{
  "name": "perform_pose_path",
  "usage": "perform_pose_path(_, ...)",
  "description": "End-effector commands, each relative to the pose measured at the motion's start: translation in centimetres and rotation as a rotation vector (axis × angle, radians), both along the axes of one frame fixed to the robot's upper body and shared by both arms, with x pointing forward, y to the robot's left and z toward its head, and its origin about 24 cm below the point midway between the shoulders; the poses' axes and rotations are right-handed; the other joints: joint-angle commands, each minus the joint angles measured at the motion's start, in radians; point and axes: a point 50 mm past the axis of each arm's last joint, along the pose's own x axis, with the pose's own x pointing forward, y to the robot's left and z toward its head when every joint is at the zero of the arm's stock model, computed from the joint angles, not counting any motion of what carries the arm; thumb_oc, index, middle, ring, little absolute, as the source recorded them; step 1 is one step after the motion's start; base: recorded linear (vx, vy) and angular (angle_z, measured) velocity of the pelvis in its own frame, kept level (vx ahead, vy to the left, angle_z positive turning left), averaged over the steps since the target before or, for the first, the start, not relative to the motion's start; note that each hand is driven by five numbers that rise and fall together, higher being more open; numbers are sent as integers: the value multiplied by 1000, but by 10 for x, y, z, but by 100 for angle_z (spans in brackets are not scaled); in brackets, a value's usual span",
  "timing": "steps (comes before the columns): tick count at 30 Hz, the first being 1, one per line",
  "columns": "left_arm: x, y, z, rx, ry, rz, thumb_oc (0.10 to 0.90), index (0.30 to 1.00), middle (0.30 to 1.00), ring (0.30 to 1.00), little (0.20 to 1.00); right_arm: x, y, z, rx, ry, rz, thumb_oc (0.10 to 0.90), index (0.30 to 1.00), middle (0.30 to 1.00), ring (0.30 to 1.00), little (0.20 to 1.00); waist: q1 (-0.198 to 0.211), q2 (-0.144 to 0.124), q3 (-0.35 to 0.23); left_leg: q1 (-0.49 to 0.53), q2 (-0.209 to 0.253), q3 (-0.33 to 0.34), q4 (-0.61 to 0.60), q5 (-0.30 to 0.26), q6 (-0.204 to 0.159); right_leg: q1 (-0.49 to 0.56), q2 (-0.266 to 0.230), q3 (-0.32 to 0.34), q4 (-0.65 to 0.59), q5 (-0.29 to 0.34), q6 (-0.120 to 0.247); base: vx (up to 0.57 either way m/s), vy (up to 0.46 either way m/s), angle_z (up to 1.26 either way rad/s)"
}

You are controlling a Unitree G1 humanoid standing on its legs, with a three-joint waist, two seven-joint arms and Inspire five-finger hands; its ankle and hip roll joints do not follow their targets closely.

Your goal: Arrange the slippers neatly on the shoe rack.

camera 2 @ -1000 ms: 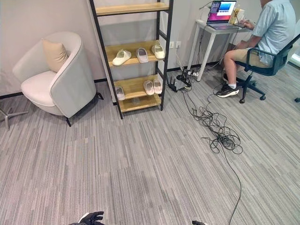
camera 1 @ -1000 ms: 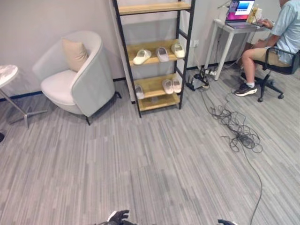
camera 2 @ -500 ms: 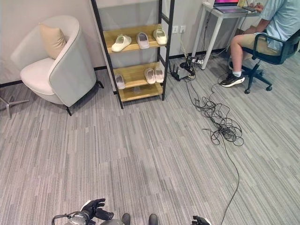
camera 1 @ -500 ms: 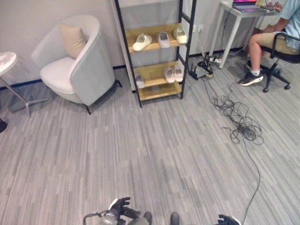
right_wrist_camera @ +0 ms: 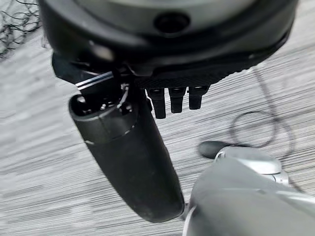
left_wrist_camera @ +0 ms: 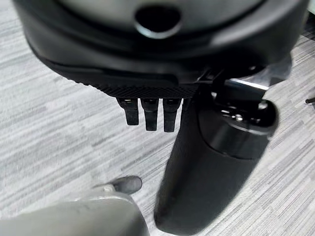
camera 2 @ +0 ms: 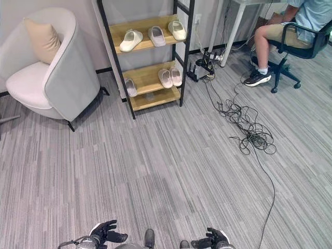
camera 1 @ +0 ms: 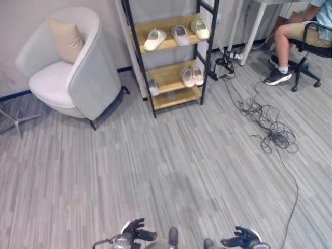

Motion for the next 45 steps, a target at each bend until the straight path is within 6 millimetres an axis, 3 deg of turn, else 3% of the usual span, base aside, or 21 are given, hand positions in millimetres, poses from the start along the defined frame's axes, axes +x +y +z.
perform_pose_path(1, -4, 1, 0, -7, -4, -4, 800, 900, 900, 900, 900, 12, -11, 10, -29, -79, 19, 800, 900, 900, 900, 900, 4, 4, -35, -60, 11, -177, 119, -76, -20, -9, 58, -37, 90, 219, -17, 244, 42, 2)
perform_pose_path(3, -4, 1, -1, -9, -3, -5, 800, 900, 900, 900, 900, 13, -12, 10, -28, -84, 20, 800, 900, 900, 900, 900, -13, 9, -27, -24, 12, -196, 104, -89, -19, -40, 63, -58, 86, 189, -28, 268, -34, 15)
perform_pose_path(4, -5, 2, -1, -4, 3, -12, 800, 900, 900, 900, 900, 15, -13, 12, -30, -90, 23, 800, 900, 900, 900, 900, -36, 11, -25, 26, 14, -218, 80, -111, -22, -90, 71, -81, -4, 160, -40, 461, -114, 24)
perform_pose_path(8, -4, 2, -1, 3, 4, -16, 800, 900, 900, 900, 900, 15, -16, 12, -38, -82, 24, 800, 900, 900, 900, 900, -96, -5, -15, 131, 19, -291, 38, -157, -41, -173, 98, -27, -224, 214, -25, 442, -172, 24)
perform_pose_path(12, -8, 1, -3, 14, 27, -44, 800, 900, 900, 900, 900, 8, -18, 10, -48, -56, 40, 800, 900, 900, 900, 900, -103, -6, -26, 170, 45, -305, 46, -191, -61, -144, 98, -13, -242, 229, -34, 271, -171, 53)
perform_pose_path(14, -12, -2, -4, 23, 48, -92, 800, 900, 900, 900, 900, 0, -21, 8, -55, -34, 33, 800, 900, 900, 900, 900, -113, 0, -45, 158, 87, -300, 98, -137, -106, -115, 119, -7, -242, 217, -63, 292, -230, 49)
perform_pose_path(16, 1, -3, 0, 27, 6, -94, 800, 900, 900, 900, 900, 7, -24, 12, -62, -73, 13, 800, 900, 900, 900, 900, -96, -36, -9, -18, 108, -221, 431, 30, -151, -18, 94, -40, -303, 208, -100, 280, -369, 32)
perform_pose_path(19, 4, -1, 1, 34, -5, -89, 800, 900, 900, 900, 900, 8, -26, 13, -68, -75, -6, 800, 900, 900, 900, 900, -86, -52, 4, -76, 134, -157, 492, 33, -141, 19, 91, -45, -312, 187, -120, 172, -173, 10)
perform_pose_path(25, 7, -4, 2, 36, 1, -139, 800, 900, 900, 900, 900, 6, -27, 13, -57, -78, -25, 800, 900, 900, 900, 900, -51, -49, 2, -217, 71, -99, 332, -40, -114, 124, 119, -33, -329, 102, -128, 312, -79, 13)
perform_pose_path(26, 4, -5, 0, 36, 12, -150, 800, 900, 900, 900, 900, 6, -26, 13, -54, -86, -20, 800, 900, 900, 900, 900, -33, -27, -3, -234, 58, -81, 186, 21, -117, 168, 148, -16, -333, 73, -129, 538, -1, 4)
perform_pose_path(30, -4, -4, -2, 31, 28, -144, 800, 900, 900, 900, 900, 11, -20, 13, -38, -103, -4, 800, 900, 900, 900, 900, 10, -15, -17, -295, 25, -61, 100, 112, -116, 270, 175, 53, -319, 34, -136, 480, 31, -4)
perform_pose_path(32, -11, -2, -4, 26, 49, -128, 800, 900, 900, 900, 900, 6, -17, 11, -30, -86, 14, 800, 900, 900, 900, 900, 26, -17, -44, -269, 23, -69, 85, 100, -93, 299, 162, 72, -287, 9, -123, 464, 115, -52)
perform_pose_path(35, -14, -1, -4, 29, 57, -126, 800, 900, 900, 900, 900, 1, -14, 8, -23, -63, 23, 800, 900, 900, 900, 900, 33, -37, -62, -242, -5, -76, 127, 60, -61, 265, 113, 64, -125, 85, -57, 310, 98, -71)
perform_pose_path(36, -14, -1, -4, 29, 57, -126, 800, 900, 900, 900, 900, 1, -14, 8, -23, -63, 23, 800, 900, 900, 900, 900, 33, -37, -63, -242, -6, -76, 127, 60, -61, 265, 113, 64, -125, 84, -57, 260, 87, -38)
perform_pose_path(37, -13, 1, -4, 31, 60, -121, 800, 900, 900, 900, 900, 2, -12, 7, -17, -58, 34, 800, 900, 900, 900, 900, 31, -37, -58, -204, -7, -73, 141, 18, -38, 192, 85, 47, 51, 237, 8, 275, 83, -31)
perform_pose_path(38, -11, 2, -3, 30, 52, -114, 800, 900, 900, 900, 900, 4, -10, 7, -12, -63, 38, 800, 900, 900, 900, 900, 24, -31, -51, -172, -4, -81, 148, -5, -26, 150, 77, 31, 131, 282, 25, 275, 83, -34)
perform_pose_path(39, -11, 2, -3, 30, 52, -114, 800, 900, 900, 900, 900, 4, -10, 7, -12, -63, 39, 800, 900, 900, 900, 900, 24, -31, -51, -172, -4, -81, 148, -5, -26, 150, 77, 31, 131, 282, 25, 307, 91, -20)
perform_pose_path(41, -8, 4, -1, 43, 42, -127, 800, 900, 900, 900, 900, 3, -6, 6, -10, -60, 49, 800, 900, 900, 900, 900, 9, 12, -44, -79, 28, -110, 134, -50, -10, 38, 55, -61, 225, 273, -12, 345, 109, 13)
perform_pose_path(42, -8, 4, -2, 43, 42, -127, 800, 900, 900, 900, 900, 3, -6, 6, -9, -60, 50, 800, 900, 900, 900, 900, 4, 6, -41, -76, 21, -113, 136, -53, -10, 39, 47, -65, 237, 261, -12, 403, 54, 10)
perform_pose_path(43, -6, 5, -1, 40, 32, -116, 800, 900, 900, 900, 900, 3, -5, 6, -9, -61, 53, 800, 900, 900, 900, 900, -13, 14, -43, -20, 23, -133, 113, -78, -10, -19, 44, -124, 158, 197, -35, 419, -7, 15)
perform_pose_path(45, -3, 6, 1, 40, 22, -101, 800, 900, 900, 900, 900, 7, -5, 7, -9, -68, 61, 800, 900, 900, 900, 900, -31, 13, -41, 38, 23, -154, 91, -109, -19, -77, 40, -182, 49, 157, -44, 490, -71, 19)
